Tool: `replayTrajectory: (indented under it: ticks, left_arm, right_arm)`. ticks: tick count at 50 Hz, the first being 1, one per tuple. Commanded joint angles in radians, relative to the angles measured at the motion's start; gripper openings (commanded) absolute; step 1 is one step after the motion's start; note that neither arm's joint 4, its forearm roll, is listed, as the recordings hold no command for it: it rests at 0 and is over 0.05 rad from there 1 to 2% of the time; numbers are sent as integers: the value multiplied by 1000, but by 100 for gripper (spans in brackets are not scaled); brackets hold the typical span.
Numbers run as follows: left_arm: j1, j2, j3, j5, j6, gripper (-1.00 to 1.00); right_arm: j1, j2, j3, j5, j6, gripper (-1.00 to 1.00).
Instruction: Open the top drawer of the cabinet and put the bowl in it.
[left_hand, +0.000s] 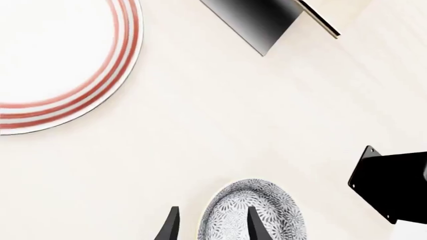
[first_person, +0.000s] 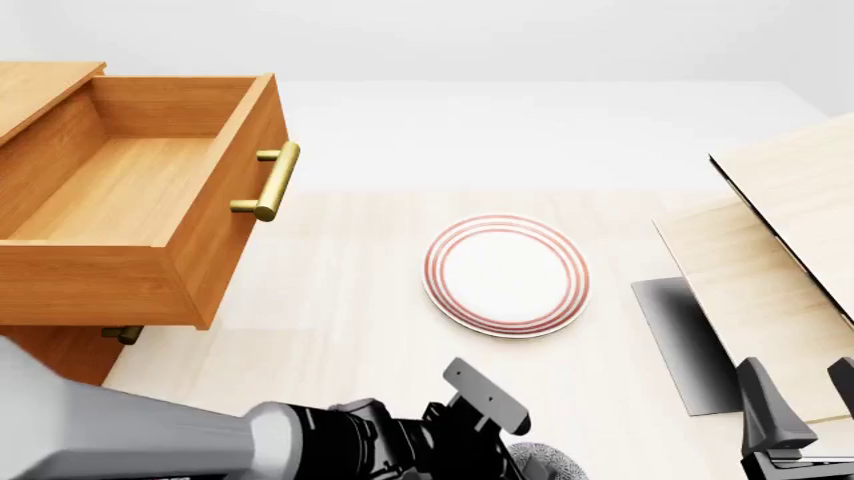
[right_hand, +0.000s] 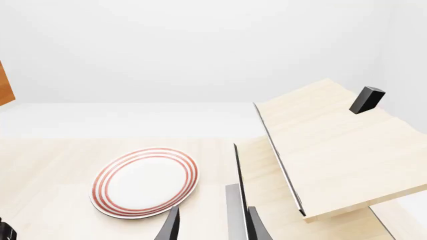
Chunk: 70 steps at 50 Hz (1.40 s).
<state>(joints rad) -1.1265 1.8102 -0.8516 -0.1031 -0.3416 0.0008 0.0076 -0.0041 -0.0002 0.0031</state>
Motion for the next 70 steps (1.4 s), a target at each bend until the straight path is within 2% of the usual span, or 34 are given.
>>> replayTrajectory:
  ticks: [1,42,43,70]
  left_arm:
    - [-2,17,18,-32,-15,100]
    - [-9,91,52,-129,-72,100]
    - [-7,89,55,-131,-73,-100]
    - [0,40,48,-93,-52,-100]
  right_arm:
    - [0,-1,1,0,-1,100]
    - [0,-1,1,0,-2,100]
    - [0,-1,1,0,0,100]
    - [0,-1,1,0,-1,100]
